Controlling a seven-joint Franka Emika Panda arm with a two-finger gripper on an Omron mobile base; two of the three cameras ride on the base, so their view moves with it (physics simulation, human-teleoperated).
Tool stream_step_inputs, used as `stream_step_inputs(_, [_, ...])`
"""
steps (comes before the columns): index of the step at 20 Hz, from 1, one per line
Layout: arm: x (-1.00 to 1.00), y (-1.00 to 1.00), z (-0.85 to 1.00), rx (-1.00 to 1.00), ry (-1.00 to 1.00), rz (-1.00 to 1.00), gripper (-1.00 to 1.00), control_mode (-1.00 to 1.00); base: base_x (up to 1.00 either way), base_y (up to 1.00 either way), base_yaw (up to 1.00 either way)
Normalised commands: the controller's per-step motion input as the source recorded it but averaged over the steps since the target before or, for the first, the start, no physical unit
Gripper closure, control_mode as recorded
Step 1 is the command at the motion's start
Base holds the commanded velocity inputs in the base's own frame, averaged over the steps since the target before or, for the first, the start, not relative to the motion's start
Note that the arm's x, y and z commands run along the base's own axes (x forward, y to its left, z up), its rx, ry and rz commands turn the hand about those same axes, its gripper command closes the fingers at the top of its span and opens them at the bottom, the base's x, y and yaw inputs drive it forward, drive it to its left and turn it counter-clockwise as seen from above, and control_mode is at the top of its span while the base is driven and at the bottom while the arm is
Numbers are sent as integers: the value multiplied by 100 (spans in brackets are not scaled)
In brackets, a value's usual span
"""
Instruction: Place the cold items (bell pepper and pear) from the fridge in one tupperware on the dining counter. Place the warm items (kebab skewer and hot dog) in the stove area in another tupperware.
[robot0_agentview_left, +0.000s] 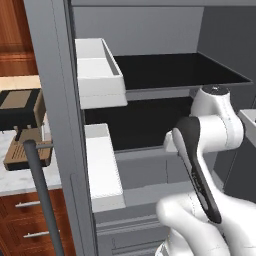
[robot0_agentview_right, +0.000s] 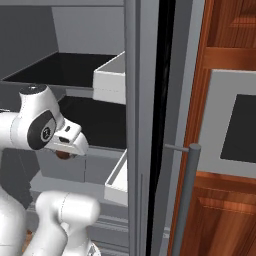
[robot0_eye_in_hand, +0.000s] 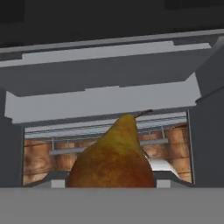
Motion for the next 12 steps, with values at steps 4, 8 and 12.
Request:
stream_step_inputs(4, [-22,0,4,0,-12,1,100,-100,0,0,0])
stream_step_inputs(8, [0,0,0,0,0,0,100,-100,0,0,0])
stream_step_inputs(12, [-3,0,0,0,0,0,100,100,-34,0,-1])
